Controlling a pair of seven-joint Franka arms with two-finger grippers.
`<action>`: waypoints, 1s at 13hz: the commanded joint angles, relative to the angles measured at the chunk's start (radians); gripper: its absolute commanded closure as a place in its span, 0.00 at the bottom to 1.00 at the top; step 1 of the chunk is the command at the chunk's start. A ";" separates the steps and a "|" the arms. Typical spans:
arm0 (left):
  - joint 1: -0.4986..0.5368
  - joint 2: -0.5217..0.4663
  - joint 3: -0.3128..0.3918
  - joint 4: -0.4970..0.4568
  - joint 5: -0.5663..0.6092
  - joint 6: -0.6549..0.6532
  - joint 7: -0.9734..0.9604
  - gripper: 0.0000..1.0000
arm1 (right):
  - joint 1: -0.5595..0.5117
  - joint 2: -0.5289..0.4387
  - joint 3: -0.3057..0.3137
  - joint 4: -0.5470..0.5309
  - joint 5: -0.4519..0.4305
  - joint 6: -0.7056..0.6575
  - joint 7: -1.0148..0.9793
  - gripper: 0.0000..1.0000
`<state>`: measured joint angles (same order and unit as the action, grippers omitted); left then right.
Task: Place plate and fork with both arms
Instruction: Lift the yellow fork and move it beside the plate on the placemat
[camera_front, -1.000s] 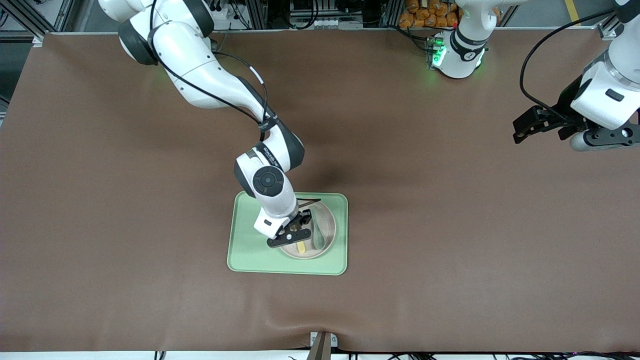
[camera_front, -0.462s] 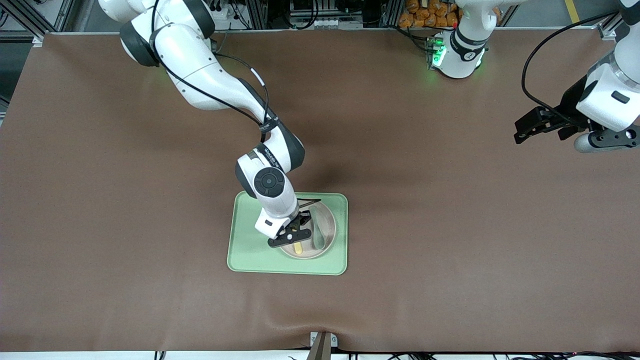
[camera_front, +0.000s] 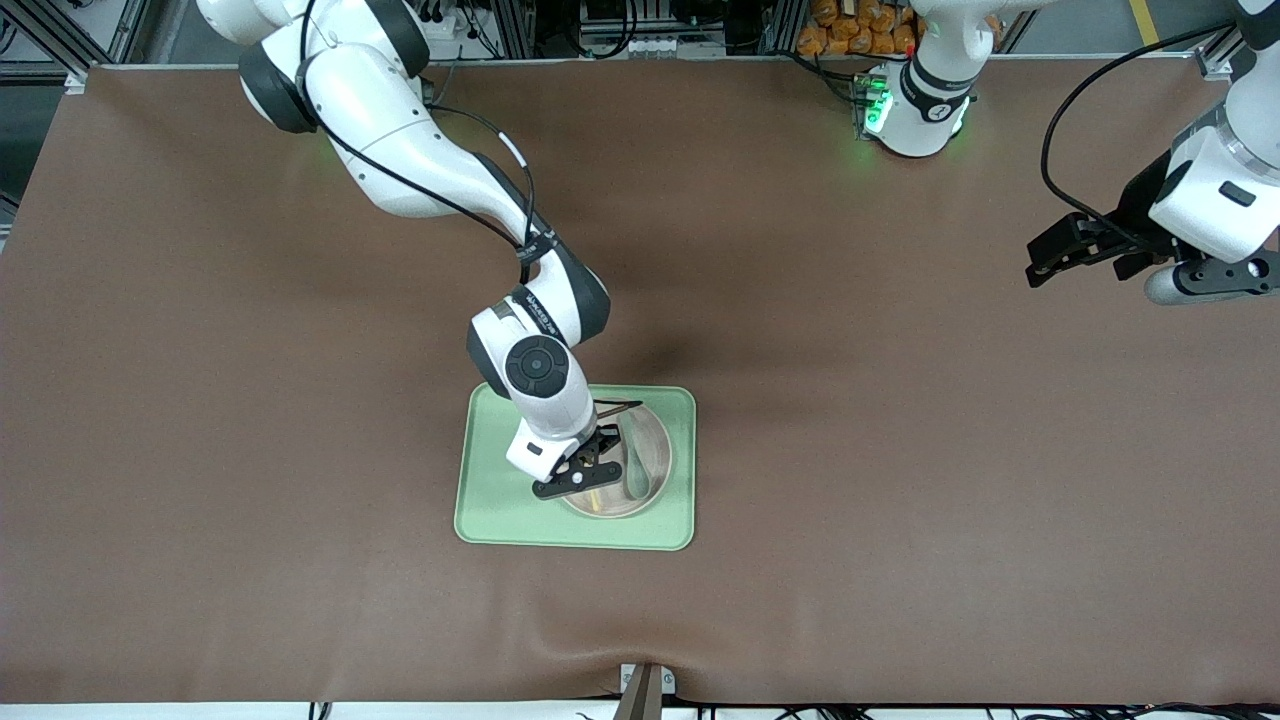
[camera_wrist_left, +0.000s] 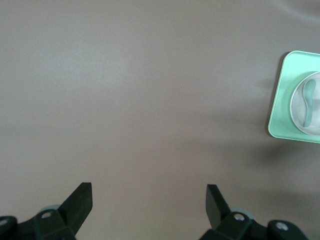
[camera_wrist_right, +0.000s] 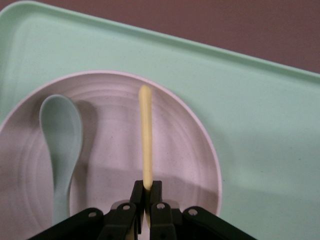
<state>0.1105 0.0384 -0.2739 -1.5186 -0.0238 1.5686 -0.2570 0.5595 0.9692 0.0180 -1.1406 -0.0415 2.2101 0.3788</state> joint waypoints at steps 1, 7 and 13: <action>0.012 -0.011 -0.008 0.000 -0.015 -0.016 -0.007 0.00 | -0.052 -0.029 0.013 0.018 0.034 -0.041 0.006 1.00; 0.012 -0.015 -0.008 0.000 -0.015 -0.027 -0.007 0.00 | -0.190 -0.066 0.017 -0.076 0.179 -0.064 -0.127 1.00; 0.008 -0.009 -0.008 0.000 -0.015 -0.027 -0.008 0.00 | -0.222 -0.115 0.036 -0.218 0.184 -0.049 -0.179 1.00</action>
<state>0.1101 0.0377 -0.2756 -1.5188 -0.0239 1.5558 -0.2573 0.3625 0.9159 0.0236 -1.2591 0.1171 2.1398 0.2416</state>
